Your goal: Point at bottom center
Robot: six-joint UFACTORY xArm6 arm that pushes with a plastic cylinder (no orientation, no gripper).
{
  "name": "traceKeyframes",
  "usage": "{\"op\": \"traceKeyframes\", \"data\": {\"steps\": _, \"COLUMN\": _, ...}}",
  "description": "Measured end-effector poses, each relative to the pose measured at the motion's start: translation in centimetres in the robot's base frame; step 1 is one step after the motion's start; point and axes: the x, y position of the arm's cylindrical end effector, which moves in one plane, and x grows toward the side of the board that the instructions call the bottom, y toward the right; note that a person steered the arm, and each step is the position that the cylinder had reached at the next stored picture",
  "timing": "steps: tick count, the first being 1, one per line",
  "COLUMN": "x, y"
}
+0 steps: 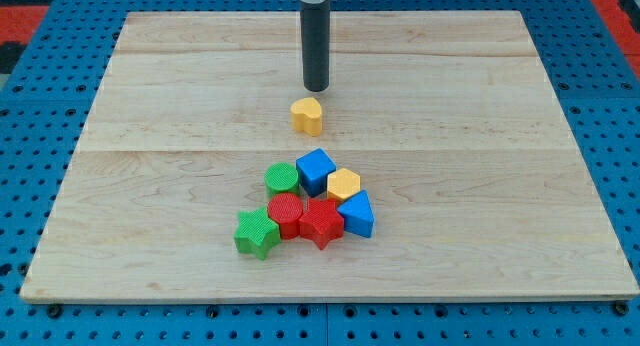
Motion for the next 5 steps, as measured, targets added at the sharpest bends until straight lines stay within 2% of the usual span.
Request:
{"op": "traceKeyframes", "data": {"steps": 4, "x": -0.8, "y": -0.4}}
{"op": "traceKeyframes", "data": {"steps": 5, "x": 1.8, "y": 4.1}}
